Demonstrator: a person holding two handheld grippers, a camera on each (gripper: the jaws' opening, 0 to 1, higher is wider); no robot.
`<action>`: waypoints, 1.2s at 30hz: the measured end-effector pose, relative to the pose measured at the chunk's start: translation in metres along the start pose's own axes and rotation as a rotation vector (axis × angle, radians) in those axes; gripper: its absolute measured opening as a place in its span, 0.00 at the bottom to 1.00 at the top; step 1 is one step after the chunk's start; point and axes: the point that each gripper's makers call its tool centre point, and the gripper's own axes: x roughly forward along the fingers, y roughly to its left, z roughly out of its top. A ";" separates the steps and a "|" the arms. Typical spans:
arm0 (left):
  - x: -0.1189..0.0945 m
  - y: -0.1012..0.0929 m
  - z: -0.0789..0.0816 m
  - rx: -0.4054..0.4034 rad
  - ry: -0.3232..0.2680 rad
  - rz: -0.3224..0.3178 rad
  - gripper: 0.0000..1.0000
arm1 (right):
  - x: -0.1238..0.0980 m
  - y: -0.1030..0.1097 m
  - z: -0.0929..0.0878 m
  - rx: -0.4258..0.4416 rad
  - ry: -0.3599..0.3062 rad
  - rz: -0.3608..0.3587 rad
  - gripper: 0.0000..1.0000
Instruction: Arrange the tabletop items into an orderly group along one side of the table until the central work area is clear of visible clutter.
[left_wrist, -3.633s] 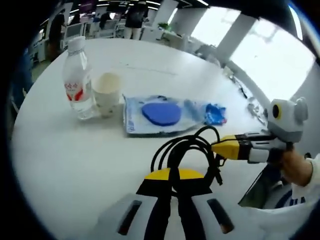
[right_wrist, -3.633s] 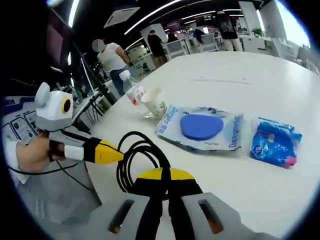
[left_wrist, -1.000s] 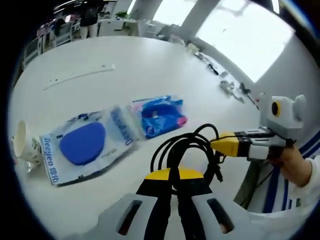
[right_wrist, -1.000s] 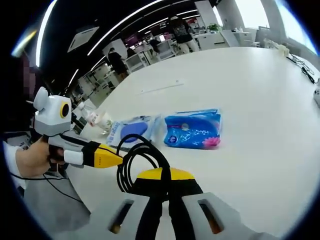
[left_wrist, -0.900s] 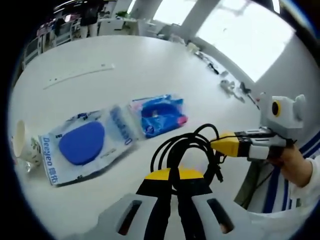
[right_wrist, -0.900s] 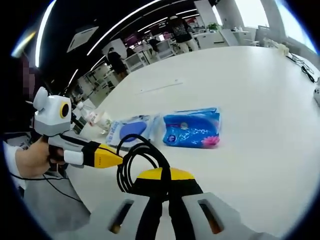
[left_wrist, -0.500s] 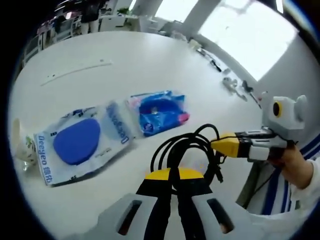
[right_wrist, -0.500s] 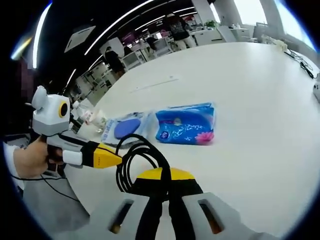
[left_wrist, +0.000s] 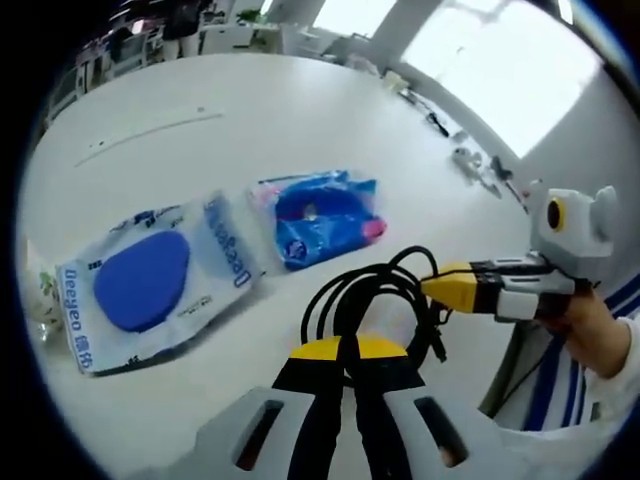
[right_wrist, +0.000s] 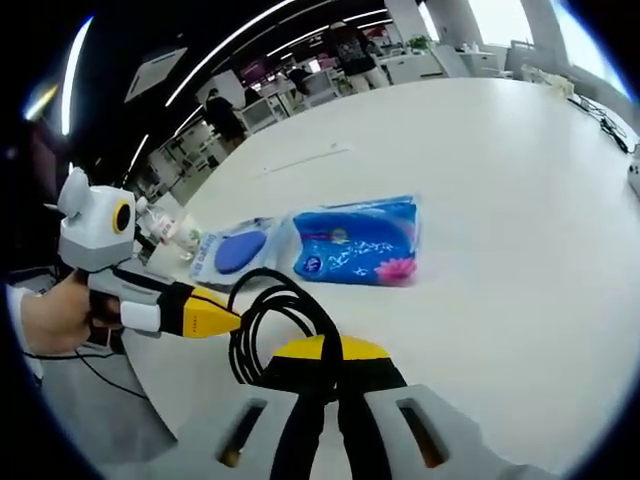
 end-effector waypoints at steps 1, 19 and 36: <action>0.001 0.000 0.000 0.000 0.001 0.002 0.00 | 0.001 -0.001 0.000 0.000 0.001 0.000 0.00; 0.017 0.004 -0.003 -0.012 0.025 0.012 0.00 | 0.013 -0.014 -0.005 -0.027 0.029 -0.008 0.00; 0.028 0.011 -0.006 -0.030 0.025 0.024 0.00 | 0.024 -0.022 -0.013 -0.074 0.060 -0.018 0.00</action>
